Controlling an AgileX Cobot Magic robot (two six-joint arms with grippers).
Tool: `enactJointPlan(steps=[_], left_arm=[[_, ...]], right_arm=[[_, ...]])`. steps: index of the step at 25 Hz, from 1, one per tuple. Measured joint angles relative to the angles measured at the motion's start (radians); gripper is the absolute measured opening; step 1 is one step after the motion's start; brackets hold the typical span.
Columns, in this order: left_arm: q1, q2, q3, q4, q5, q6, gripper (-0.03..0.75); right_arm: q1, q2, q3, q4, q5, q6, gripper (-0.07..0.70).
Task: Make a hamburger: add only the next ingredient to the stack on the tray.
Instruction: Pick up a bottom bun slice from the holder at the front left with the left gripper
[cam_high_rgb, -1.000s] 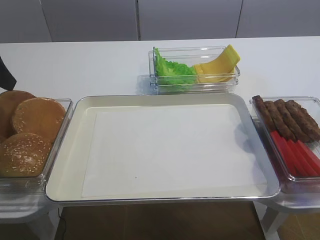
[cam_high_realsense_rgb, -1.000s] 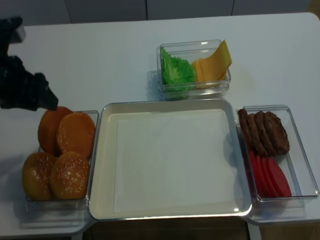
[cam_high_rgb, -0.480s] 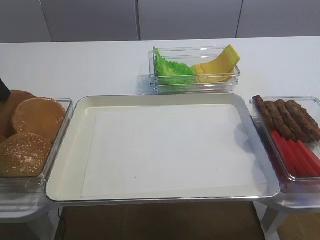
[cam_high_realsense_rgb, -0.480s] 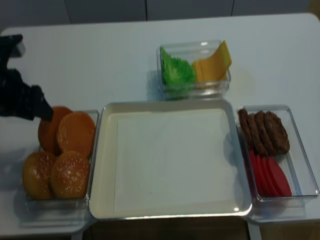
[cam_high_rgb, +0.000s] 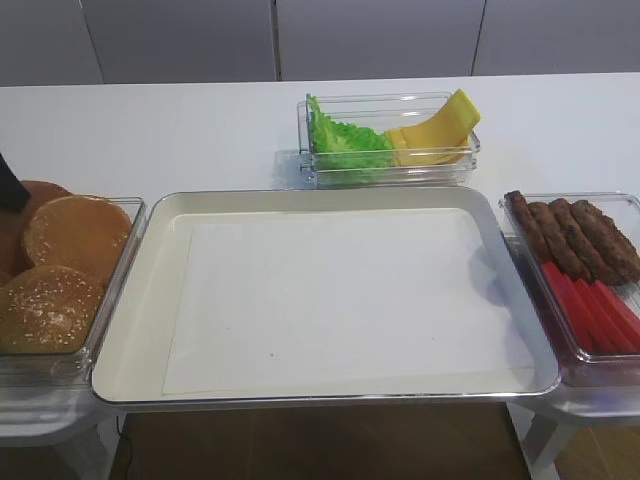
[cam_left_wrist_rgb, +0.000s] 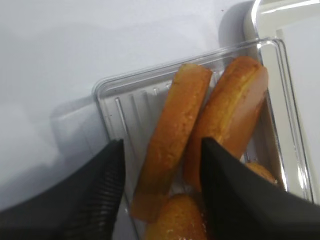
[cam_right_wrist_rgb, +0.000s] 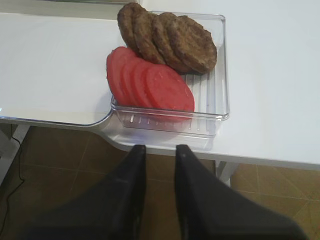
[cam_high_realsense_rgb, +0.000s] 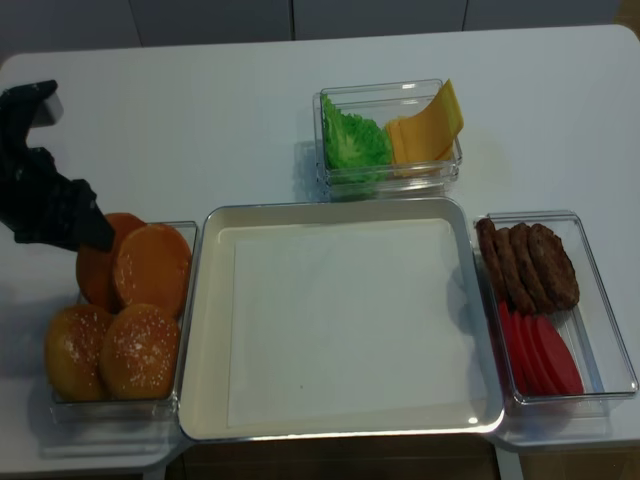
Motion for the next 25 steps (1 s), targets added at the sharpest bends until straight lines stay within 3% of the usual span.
enactJointPlan(steps=[10, 15, 25], left_arm=[[0.000, 0.000, -0.004, 0.000, 0.051, 0.043, 0.152], [0.000, 0.000, -0.004, 0.000, 0.063, 0.050, 0.112], [0.000, -0.025, -0.009, 0.008, 0.068, 0.096, 0.104]], right_arm=[[0.000, 0.000, 0.000, 0.000, 0.000, 0.000, 0.153], [0.000, 0.000, 0.000, 0.000, 0.000, 0.000, 0.153], [0.000, 0.000, 0.000, 0.000, 0.000, 0.002, 0.153]])
